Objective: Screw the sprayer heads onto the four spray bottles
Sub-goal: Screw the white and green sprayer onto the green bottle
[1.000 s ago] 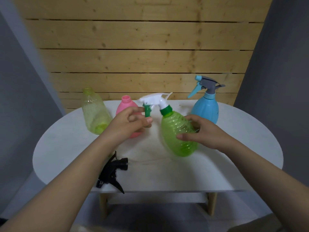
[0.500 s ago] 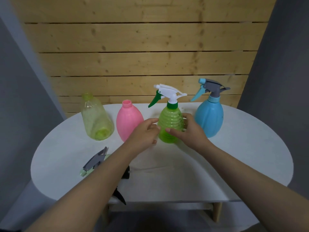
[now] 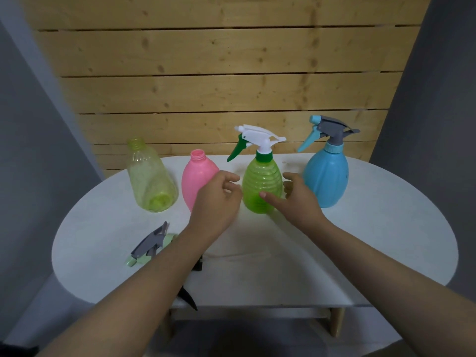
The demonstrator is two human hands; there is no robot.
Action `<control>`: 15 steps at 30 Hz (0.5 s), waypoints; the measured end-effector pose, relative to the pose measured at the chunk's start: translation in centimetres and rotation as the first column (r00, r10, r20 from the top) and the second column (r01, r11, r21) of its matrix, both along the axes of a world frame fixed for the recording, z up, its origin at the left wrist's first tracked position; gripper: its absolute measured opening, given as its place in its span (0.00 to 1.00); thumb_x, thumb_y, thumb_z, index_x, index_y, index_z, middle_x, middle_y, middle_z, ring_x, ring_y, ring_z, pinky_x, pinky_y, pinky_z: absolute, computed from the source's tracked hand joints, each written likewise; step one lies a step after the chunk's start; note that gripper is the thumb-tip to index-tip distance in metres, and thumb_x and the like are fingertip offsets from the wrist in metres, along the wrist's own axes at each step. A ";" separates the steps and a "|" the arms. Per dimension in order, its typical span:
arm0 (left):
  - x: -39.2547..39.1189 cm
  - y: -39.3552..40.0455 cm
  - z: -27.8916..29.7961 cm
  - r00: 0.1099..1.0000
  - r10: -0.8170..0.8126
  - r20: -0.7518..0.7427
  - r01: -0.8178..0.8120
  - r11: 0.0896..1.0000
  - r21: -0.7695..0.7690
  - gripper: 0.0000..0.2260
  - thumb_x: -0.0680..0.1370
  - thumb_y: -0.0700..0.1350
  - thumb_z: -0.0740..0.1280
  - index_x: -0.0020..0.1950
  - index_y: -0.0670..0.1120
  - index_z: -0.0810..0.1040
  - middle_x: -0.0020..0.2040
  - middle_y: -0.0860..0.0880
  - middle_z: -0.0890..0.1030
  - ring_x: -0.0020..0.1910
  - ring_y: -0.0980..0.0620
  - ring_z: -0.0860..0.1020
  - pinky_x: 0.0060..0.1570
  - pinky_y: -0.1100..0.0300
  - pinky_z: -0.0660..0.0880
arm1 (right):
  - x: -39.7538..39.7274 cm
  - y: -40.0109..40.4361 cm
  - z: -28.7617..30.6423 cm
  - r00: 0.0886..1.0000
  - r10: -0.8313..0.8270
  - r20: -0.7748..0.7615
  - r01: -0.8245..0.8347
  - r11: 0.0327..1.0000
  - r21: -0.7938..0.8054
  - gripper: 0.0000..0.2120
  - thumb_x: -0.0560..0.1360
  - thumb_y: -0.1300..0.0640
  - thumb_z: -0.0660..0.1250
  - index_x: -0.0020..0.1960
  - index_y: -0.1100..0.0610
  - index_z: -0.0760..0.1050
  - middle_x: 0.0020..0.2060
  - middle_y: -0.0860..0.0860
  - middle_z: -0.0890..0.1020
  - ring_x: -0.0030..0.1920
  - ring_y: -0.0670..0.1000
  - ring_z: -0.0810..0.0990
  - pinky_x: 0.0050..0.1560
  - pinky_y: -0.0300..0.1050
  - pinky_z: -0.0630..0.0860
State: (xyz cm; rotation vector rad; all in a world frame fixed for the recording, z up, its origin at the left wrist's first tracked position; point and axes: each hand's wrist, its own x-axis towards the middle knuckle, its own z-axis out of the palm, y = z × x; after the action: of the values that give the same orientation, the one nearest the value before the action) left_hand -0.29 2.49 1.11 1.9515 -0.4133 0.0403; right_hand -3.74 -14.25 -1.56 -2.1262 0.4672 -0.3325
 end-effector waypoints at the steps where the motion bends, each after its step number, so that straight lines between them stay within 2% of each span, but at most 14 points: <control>1: -0.1 0.3 0.1 0.995 0.033 0.093 -0.031 0.999 -0.017 0.07 0.75 0.39 0.62 0.51 0.48 0.76 0.42 0.52 0.78 0.43 0.53 0.78 0.44 0.62 0.75 | -0.4 0.2 0.1 0.998 -0.047 0.047 0.048 0.999 -0.004 0.32 0.68 0.45 0.73 0.65 0.57 0.66 0.58 0.55 0.77 0.58 0.54 0.76 0.50 0.43 0.70; 4: 0.0 1.2 0.6 0.951 0.122 0.285 -0.125 0.992 -0.008 0.04 0.73 0.39 0.65 0.45 0.48 0.74 0.38 0.56 0.74 0.39 0.55 0.74 0.38 0.70 0.68 | -1.5 1.1 0.4 0.978 -0.068 0.197 0.073 0.997 -0.018 0.18 0.69 0.49 0.73 0.51 0.54 0.70 0.46 0.50 0.75 0.43 0.46 0.73 0.41 0.39 0.70; 7: 0.4 1.9 0.6 0.903 0.249 0.351 -0.262 0.965 -0.009 0.06 0.71 0.39 0.68 0.46 0.44 0.74 0.41 0.53 0.72 0.48 0.48 0.71 0.45 0.65 0.64 | -2.1 1.9 0.8 0.984 0.013 0.175 -0.018 0.999 0.028 0.11 0.70 0.51 0.73 0.47 0.52 0.73 0.38 0.46 0.75 0.36 0.43 0.73 0.37 0.37 0.69; 9: 0.8 2.2 0.5 0.878 0.348 0.327 -0.375 0.927 0.019 0.14 0.69 0.43 0.71 0.53 0.42 0.74 0.52 0.45 0.73 0.57 0.43 0.68 0.53 0.63 0.61 | -2.2 2.5 0.9 0.989 0.063 0.137 -0.073 0.995 0.067 0.11 0.69 0.51 0.73 0.47 0.51 0.74 0.36 0.45 0.77 0.35 0.44 0.74 0.40 0.41 0.73; 11: 1.4 2.3 0.5 0.874 0.415 0.251 -0.437 0.899 0.035 0.25 0.67 0.46 0.73 0.61 0.43 0.70 0.61 0.42 0.69 0.63 0.42 0.65 0.60 0.57 0.60 | -2.2 3.0 0.8 0.988 0.104 0.113 -0.113 0.991 0.074 0.11 0.69 0.50 0.73 0.48 0.51 0.75 0.38 0.46 0.78 0.36 0.45 0.75 0.42 0.42 0.74; 15: 2.9 2.6 0.0 0.930 0.363 0.053 -0.367 0.921 0.133 0.39 0.66 0.50 0.74 0.72 0.45 0.60 0.70 0.43 0.64 0.69 0.42 0.63 0.66 0.44 0.62 | -1.8 3.8 0.8 0.985 0.138 0.104 -0.147 0.986 0.083 0.12 0.69 0.49 0.72 0.50 0.51 0.75 0.40 0.47 0.80 0.36 0.45 0.76 0.40 0.39 0.73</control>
State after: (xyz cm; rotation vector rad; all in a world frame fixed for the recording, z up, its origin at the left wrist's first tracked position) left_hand 2.57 5.07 1.09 2.1472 -0.0637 0.2860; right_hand -5.53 -10.47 -0.71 -2.0323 0.2661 -0.3256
